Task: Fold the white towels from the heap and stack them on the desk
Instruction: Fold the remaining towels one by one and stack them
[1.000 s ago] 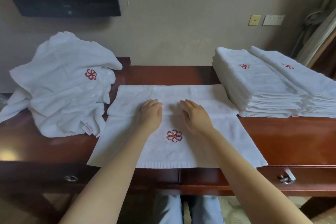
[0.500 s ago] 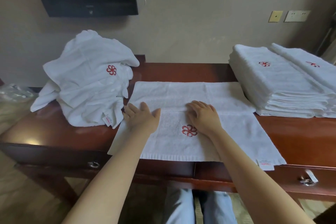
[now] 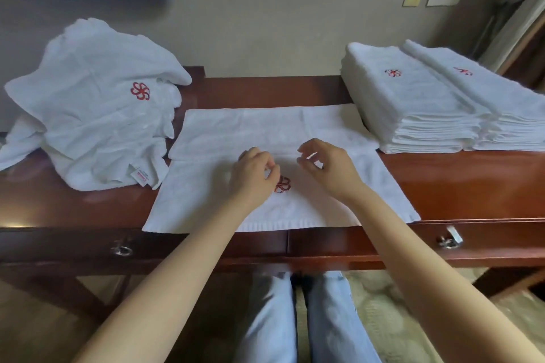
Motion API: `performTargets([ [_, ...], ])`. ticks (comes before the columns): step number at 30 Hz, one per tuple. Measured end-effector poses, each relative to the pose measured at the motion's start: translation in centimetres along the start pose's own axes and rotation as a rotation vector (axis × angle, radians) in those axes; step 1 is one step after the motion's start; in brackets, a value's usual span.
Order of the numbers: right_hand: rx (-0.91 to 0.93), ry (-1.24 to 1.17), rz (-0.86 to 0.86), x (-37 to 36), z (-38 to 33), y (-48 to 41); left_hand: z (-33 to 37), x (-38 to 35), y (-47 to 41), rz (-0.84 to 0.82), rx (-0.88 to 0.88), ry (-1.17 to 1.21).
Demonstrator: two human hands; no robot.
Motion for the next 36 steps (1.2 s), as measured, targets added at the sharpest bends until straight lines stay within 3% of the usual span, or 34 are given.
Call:
performTargets([
  [4,0.03,0.06,-0.145,-0.6,0.9,3.3,2.3,-0.6,1.9,-0.06,-0.103,0.132],
  [6,0.071,0.111,-0.227,-1.3,1.4,5.2,3.1,-1.3,3.0,-0.191,-0.182,0.13],
  [9,0.178,0.287,-0.221,-1.8,2.1,7.1,3.6,-2.8,4.8,-0.472,-0.322,-0.094],
  [11,0.198,0.375,-0.155,-1.2,2.7,7.7,3.5,-3.0,5.5,-0.54,-0.368,-0.189],
  [15,0.185,0.319,-0.087,0.3,3.3,8.3,3.4,-1.8,5.8,-0.489,-0.376,-0.213],
  [19,0.202,0.24,0.003,1.9,3.3,9.1,2.5,-0.5,6.1,-0.497,-0.33,-0.072],
  [22,0.163,0.199,0.069,3.1,3.6,9.1,1.7,0.6,5.6,-0.493,-0.25,0.005],
  [26,0.091,0.259,0.264,5.2,4.0,7.9,-1.7,2.3,4.0,-0.501,-0.05,-0.141],
  [30,0.042,0.236,0.432,6.9,2.8,4.7,-2.5,5.1,0.0,-0.278,-0.015,-0.273],
  [33,0.008,0.185,0.468,7.6,1.7,0.6,-1.9,7.1,-4.2,-0.108,-0.033,-0.385],
  [36,0.069,0.281,0.483,8.2,0.5,-4.1,-2.3,7.6,-8.2,-0.082,-0.056,-0.478],
])
Point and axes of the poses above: each hand's wrist, its own y-axis away from the middle knuckle, its own x-axis out of the back of the hand, z = x × y, the point moved 9 cm from there along -y, towards the middle knuckle, and after that the axes turned 14 degrees about -x, right-handed, at the moved point
